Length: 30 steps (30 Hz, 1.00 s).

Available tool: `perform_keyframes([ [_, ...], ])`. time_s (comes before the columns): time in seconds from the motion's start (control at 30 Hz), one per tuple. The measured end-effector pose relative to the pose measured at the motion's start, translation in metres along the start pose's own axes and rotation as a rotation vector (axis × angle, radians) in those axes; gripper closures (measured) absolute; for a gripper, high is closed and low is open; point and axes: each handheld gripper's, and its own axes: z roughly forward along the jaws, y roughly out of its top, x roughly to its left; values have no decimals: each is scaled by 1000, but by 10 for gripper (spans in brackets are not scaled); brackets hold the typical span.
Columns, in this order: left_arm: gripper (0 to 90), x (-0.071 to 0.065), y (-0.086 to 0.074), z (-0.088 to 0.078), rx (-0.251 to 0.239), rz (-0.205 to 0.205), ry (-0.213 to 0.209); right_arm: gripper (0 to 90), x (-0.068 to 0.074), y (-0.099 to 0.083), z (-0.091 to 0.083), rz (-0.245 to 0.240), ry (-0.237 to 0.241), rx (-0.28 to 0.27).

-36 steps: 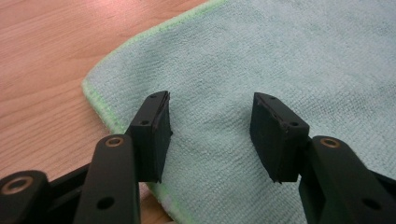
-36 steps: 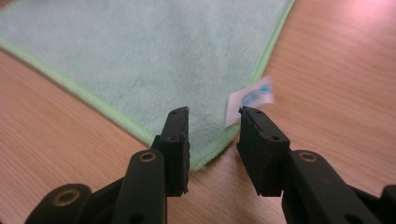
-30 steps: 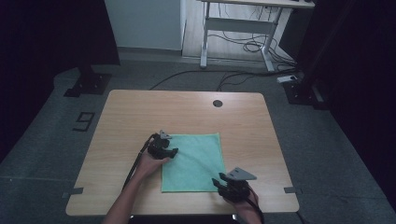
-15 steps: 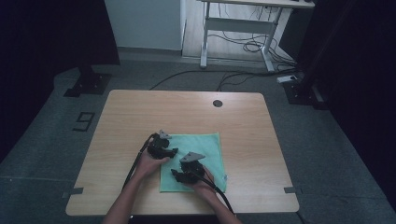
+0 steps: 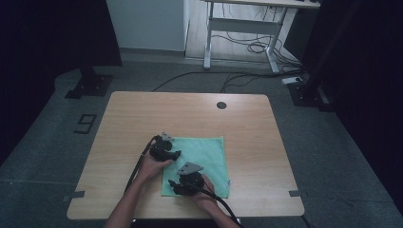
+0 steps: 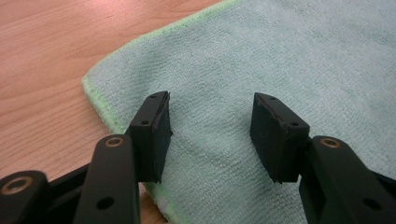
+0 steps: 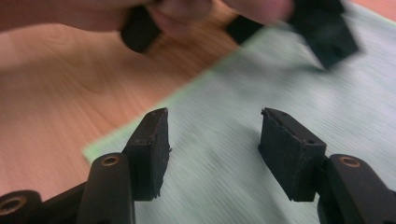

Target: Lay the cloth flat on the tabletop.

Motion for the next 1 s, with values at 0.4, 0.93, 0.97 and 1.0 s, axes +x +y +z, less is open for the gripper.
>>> perform_keyframes([
  [0.4,483,1,0,0,-3,-9,-7,432,33,-5,3,-88,69,47],
  [0.93,471,24,12,-29,-125,-68,25,423,12,4,-19,-6,80,-62],
  [0.97,471,26,12,-31,-130,-70,34,423,11,5,-19,-5,81,-64],
  [1.0,471,27,12,-33,-131,-79,40,421,11,5,-19,-2,76,-65],
])
